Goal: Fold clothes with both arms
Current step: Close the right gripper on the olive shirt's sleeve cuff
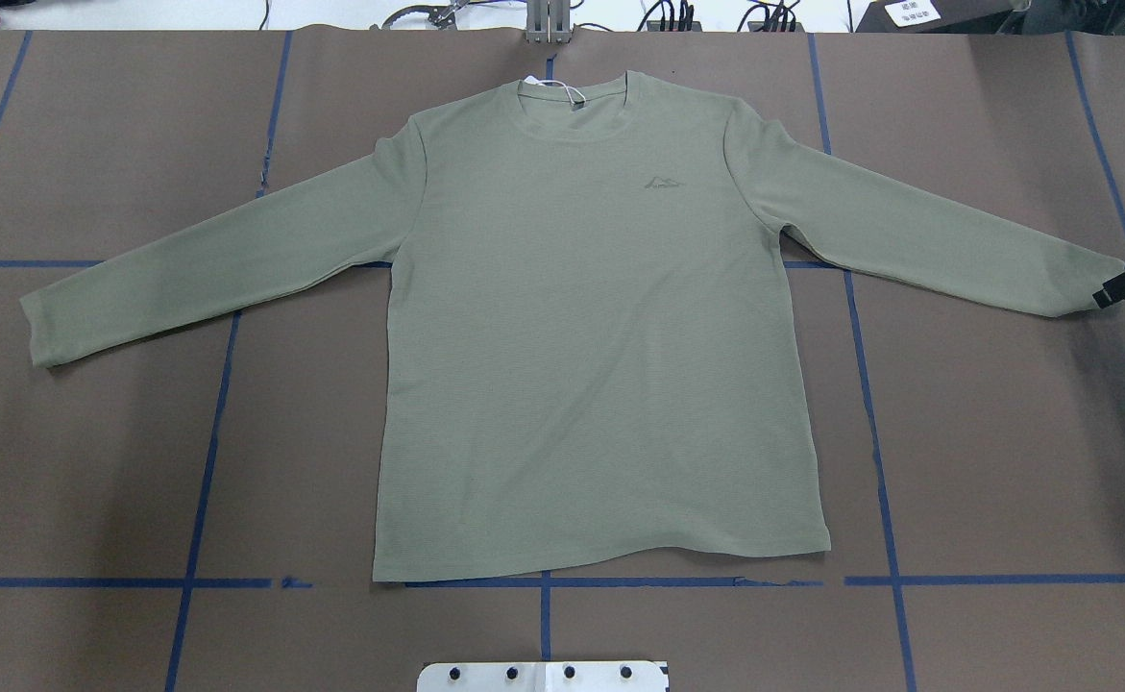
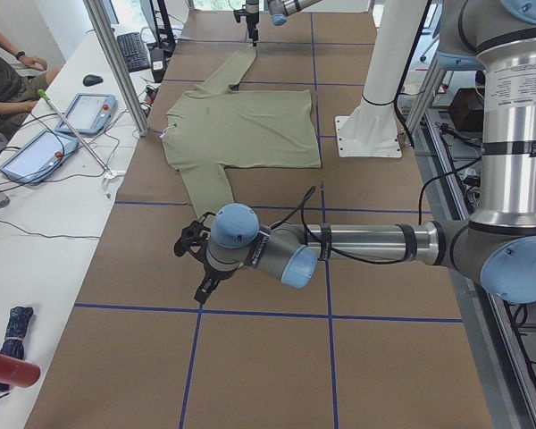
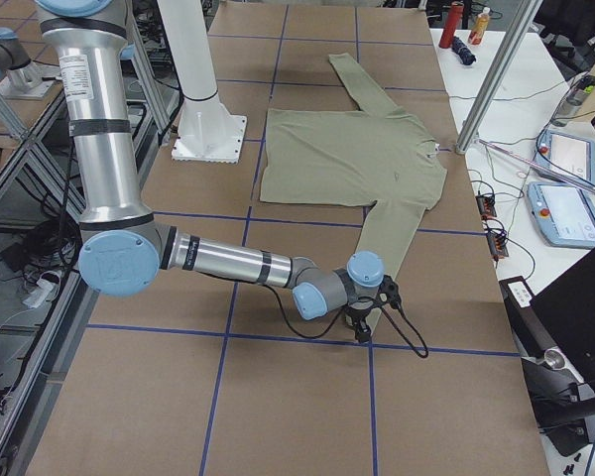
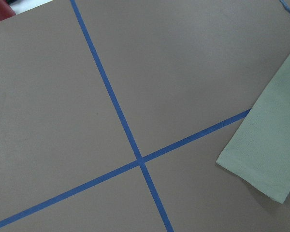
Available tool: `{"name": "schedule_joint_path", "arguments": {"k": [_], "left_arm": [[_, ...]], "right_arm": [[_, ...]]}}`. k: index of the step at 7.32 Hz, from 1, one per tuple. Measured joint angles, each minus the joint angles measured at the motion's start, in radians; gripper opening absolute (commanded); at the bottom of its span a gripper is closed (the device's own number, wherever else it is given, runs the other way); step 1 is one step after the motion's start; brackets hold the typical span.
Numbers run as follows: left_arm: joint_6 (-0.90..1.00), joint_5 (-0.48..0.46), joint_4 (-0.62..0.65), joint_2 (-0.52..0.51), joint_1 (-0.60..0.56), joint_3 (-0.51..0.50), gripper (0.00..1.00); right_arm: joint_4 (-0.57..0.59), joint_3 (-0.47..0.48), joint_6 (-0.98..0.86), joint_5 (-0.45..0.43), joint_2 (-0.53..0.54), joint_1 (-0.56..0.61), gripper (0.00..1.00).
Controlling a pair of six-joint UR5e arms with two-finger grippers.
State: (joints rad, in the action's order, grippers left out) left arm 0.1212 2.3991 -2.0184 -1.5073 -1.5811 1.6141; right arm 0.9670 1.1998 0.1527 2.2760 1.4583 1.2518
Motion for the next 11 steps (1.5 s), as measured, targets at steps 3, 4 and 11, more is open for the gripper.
{"name": "schedule_joint_path", "arguments": {"k": [3, 4, 11], "left_arm": [[0.000, 0.000, -0.002, 0.000, 0.000, 0.005, 1.00], [0.000, 0.000, -0.002, 0.000, -0.001, 0.007, 1.00], [-0.003, 0.000, -0.002, -0.001, -0.002, 0.010, 1.00]], "right_arm": [[0.000, -0.016, 0.003, 0.002, -0.002, 0.000, 0.41], [0.001, -0.016, 0.004, 0.004, -0.002, 0.000, 0.20], [0.002, -0.010, 0.003, 0.039, -0.003, 0.000, 0.44]]}}
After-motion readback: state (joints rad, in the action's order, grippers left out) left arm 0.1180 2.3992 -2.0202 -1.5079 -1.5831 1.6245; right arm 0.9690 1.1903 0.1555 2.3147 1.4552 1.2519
